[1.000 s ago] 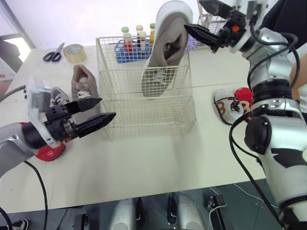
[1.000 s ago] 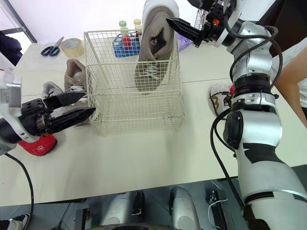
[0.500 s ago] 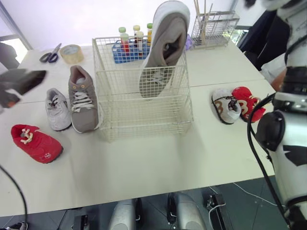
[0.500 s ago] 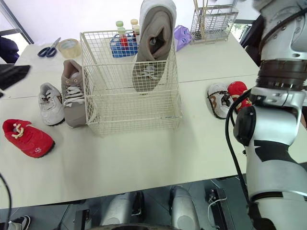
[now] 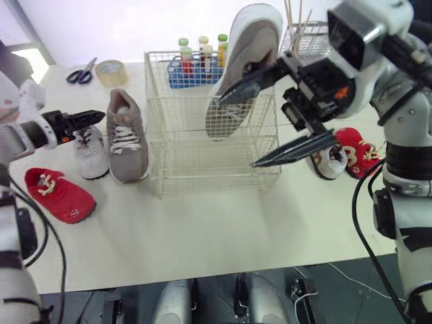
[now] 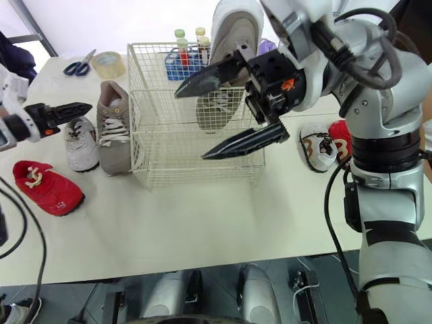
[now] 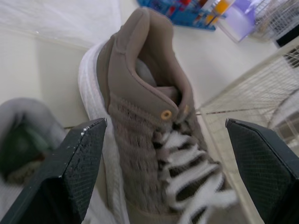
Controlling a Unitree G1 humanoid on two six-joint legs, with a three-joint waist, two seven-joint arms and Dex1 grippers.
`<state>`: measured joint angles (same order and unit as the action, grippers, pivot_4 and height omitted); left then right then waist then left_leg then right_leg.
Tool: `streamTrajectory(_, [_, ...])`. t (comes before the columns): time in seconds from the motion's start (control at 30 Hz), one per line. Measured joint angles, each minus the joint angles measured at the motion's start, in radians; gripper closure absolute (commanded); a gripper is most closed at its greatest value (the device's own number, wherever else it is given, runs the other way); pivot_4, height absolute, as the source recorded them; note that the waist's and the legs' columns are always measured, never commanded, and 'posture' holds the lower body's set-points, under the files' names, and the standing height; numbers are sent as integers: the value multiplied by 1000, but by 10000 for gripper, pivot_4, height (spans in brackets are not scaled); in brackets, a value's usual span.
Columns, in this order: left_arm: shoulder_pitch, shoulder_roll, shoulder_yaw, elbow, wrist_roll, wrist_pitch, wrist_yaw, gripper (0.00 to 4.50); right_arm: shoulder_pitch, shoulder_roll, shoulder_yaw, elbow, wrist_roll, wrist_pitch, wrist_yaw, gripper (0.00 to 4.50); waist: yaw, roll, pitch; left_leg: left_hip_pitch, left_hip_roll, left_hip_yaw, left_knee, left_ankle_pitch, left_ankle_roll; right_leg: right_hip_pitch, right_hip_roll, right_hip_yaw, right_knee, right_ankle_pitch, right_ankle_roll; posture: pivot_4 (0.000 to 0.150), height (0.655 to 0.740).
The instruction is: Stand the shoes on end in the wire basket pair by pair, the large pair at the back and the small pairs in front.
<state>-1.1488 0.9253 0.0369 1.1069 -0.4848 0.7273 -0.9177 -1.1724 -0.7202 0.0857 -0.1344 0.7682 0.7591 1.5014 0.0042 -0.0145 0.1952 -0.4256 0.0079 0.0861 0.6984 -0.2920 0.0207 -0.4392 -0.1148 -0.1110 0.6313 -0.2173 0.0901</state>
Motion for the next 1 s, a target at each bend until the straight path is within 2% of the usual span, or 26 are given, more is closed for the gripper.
streamTrajectory(0.07, [-61,-42,-13,94,67,-44,10,2341,20,-16,-23,-41,14,28,-31,36,-2,0,0,0,1,0,0,0,0,-1,0,0,0,0,0,1500,7400])
streamTrajectory(0.23, [-105,-102,-20,195,197,-107,45,2341,41,-38,-61,-109,44,73,-111,36,-15,0,0,0,2,0,0,0,0,-1,-1,0,1,0,0,1500,7400])
streamTrajectory(0.3, [-105,-120,-17,215,228,-125,61,7980,53,-42,-70,-122,53,86,-142,0,-15,-1,0,0,2,0,0,0,0,-1,-1,0,1,0,0,1500,7400])
streamTrajectory(0.5, [-105,-137,35,228,265,-155,90,33774,73,-45,-96,-147,80,108,-211,0,-12,-1,1,0,3,0,1,0,0,-1,-2,0,1,0,0,1500,7400])
streamTrajectory(0.57, [-105,-138,59,230,272,-154,93,39472,78,-46,-99,-150,81,108,-222,0,-12,-2,1,-1,3,0,1,0,1,-1,-2,0,1,0,0,1500,7400])
streamTrajectory(0.7, [-107,-138,123,230,267,-155,127,39472,81,-46,-102,-145,81,106,-237,0,-15,-3,1,-1,4,-1,1,-1,1,-1,-2,0,1,0,1,1500,7400])
streamTrajectory(0.87, [-190,-103,301,215,180,-251,227,39472,78,-46,-142,-88,66,85,-302,0,-15,-7,3,-2,4,-1,1,-1,1,-3,-3,0,1,0,1,1500,7400])
streamTrajectory(1.0, [-234,-77,341,-15,149,-395,221,39472,64,-91,-190,-45,64,93,-342,0,-12,-7,3,-3,3,-1,0,-1,2,-3,-4,0,-1,1,1,1500,7400])
